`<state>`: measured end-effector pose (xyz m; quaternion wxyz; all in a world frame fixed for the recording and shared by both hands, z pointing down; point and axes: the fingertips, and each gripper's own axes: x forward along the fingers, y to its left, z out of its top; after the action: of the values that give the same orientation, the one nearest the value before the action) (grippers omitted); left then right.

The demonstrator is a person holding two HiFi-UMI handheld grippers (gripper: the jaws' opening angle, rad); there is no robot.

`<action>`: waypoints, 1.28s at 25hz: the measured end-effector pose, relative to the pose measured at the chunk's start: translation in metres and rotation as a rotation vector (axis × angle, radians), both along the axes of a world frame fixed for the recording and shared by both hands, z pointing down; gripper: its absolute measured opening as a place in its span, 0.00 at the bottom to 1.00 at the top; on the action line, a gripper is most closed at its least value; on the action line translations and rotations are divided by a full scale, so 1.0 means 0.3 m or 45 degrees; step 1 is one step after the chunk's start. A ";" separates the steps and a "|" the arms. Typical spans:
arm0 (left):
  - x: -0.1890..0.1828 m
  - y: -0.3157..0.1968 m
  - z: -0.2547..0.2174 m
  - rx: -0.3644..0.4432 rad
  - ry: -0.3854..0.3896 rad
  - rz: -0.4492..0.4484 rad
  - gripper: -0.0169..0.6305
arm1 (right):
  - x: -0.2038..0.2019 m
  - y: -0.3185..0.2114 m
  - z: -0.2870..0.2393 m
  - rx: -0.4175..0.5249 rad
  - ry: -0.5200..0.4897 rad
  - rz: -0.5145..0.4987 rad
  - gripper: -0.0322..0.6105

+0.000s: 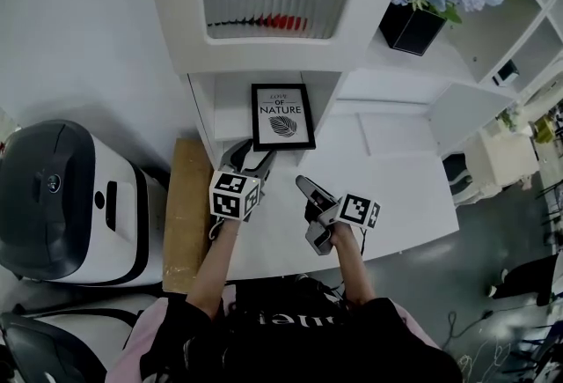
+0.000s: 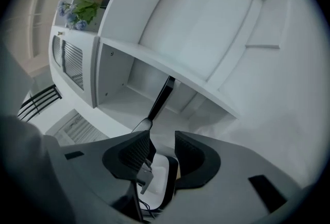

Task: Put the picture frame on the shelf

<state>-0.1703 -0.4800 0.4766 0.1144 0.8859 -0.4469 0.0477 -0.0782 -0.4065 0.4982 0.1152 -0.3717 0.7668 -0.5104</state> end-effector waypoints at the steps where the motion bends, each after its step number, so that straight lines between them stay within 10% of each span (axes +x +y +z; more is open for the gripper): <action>1: 0.002 -0.005 -0.001 0.001 -0.001 -0.003 0.41 | 0.002 0.012 0.000 0.001 0.013 0.001 0.30; 32: 0.181 0.523 -0.094 0.078 0.074 0.115 0.41 | 0.075 0.232 -0.157 0.346 0.277 -0.330 0.27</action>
<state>-0.1161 -0.3231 0.4483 0.0978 0.9093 -0.4044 0.0132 -0.0556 -0.3368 0.4511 0.0143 -0.3038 0.8778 -0.3699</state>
